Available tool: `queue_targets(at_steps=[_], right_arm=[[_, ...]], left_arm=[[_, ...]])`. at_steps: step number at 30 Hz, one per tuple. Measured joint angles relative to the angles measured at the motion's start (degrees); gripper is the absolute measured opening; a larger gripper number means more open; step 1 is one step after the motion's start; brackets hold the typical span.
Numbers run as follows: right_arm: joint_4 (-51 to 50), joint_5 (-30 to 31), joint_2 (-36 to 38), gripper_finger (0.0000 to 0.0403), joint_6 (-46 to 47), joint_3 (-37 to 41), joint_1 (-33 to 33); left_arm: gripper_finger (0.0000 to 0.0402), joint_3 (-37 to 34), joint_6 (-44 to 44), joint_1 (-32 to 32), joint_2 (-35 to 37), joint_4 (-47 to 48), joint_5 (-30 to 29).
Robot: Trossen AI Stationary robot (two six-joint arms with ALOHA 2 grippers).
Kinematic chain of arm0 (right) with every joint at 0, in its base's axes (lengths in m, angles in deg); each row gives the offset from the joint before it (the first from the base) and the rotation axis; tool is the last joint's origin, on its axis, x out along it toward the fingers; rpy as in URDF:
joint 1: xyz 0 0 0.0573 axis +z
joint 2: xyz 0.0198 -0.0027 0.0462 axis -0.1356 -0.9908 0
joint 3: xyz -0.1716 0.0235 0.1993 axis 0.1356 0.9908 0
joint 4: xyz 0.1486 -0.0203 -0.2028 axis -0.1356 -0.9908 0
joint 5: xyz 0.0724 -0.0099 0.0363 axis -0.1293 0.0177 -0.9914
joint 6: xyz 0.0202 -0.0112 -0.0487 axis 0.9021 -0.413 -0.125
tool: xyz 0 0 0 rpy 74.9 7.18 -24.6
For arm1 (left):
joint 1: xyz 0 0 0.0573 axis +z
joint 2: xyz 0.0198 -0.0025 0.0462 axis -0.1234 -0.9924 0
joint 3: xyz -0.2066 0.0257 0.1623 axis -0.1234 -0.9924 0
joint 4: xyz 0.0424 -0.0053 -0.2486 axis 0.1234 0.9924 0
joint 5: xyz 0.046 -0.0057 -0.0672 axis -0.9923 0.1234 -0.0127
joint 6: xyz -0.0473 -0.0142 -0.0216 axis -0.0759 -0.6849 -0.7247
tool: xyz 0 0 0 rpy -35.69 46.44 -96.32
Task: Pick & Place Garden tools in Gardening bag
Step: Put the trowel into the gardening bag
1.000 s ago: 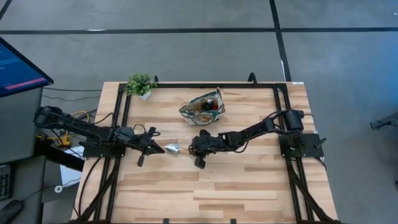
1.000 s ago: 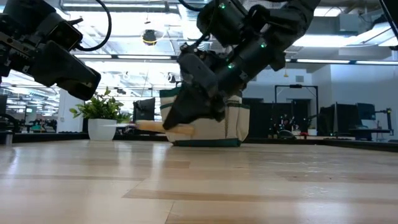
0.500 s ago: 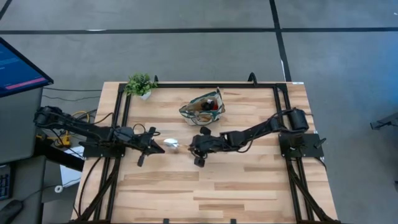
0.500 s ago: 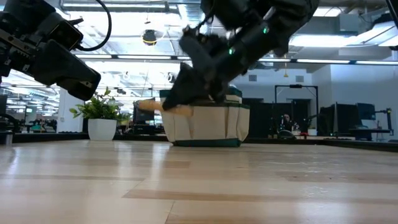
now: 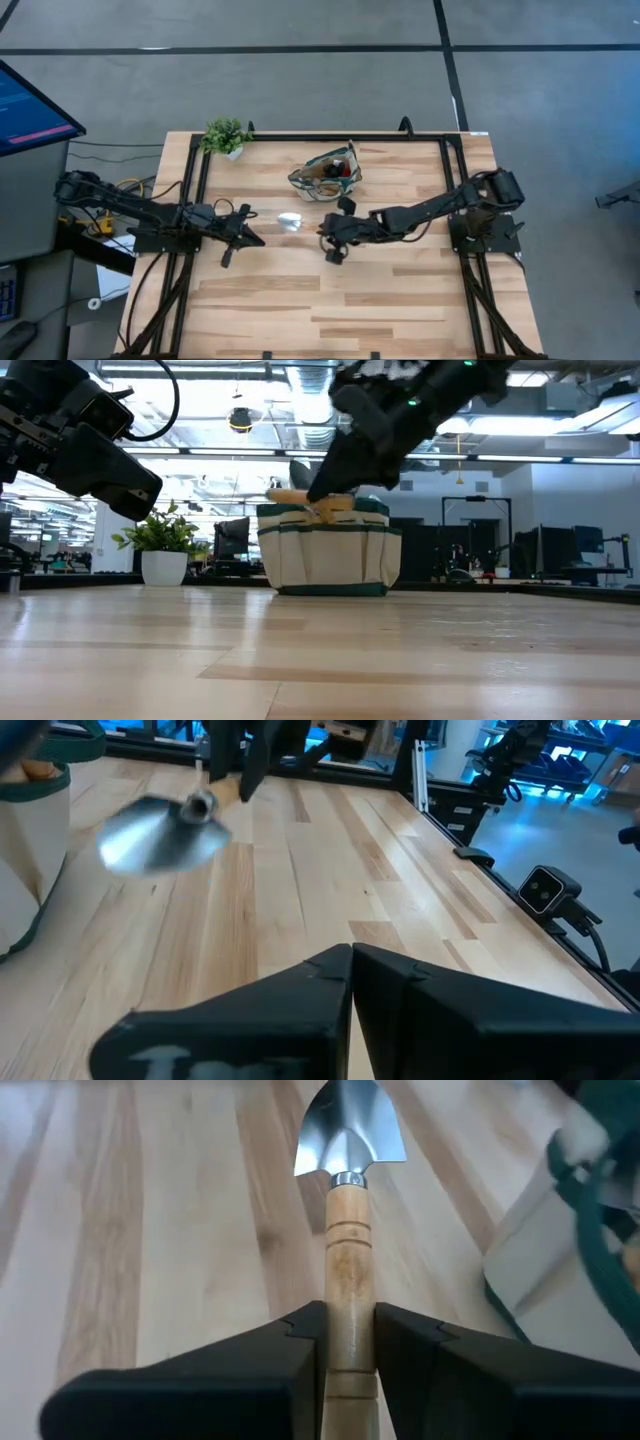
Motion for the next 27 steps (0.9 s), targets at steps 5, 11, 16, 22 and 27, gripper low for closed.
queue_targets(at_steps=[5,11,16,22,27], right_arm=[[15.3,0.0,5.5,0.005,0.4,10.6,0.0],[26.5,0.0,6.7,0.005,0.3,18.9,0.0],[27.5,-0.1,6.7,0.005,-3.3,20.6,-0.7],[31.6,-6.6,6.7,0.005,-9.3,20.6,-3.6],[35.3,-7.4,6.5,0.005,-11.9,20.6,-4.8]], left_arm=[[0.0002,0.0,0.0,0.0,0.0,-1.3,-0.1],[0.0002,0.0,-1.3,0.0,0.0,-10.3,-4.0],[0.0002,0.0,-1.3,0.0,0.0,-15.6,-8.3],[0.0002,0.0,-4.2,0.0,-1.8,-15.5,-20.2],[0.0005,2.3,-7.9,0.0,-4.4,-15.6,-26.6]])
